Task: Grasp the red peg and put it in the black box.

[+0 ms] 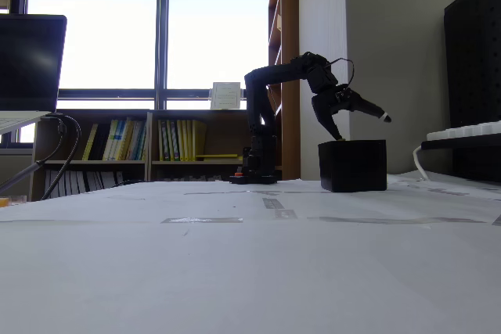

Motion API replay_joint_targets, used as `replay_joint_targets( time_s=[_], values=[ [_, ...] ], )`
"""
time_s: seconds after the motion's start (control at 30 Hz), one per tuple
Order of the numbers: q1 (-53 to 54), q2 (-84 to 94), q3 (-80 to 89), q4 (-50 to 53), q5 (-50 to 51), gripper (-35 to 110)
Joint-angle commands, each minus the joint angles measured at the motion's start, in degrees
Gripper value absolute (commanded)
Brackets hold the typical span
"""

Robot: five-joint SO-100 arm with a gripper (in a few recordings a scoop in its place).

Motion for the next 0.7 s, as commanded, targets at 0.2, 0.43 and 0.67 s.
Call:
replay_joint_targets(
  time_s=[0.2, 0.43, 0.67],
  values=[
    [5.54, -28.13, -9.84, 4.04, -7.47, 0],
    [16.88, -45.26, -35.16, -12.04, -23.47, 0],
    [26.54, -61.7, -62.49, -35.33, -29.79, 0]
  ],
)
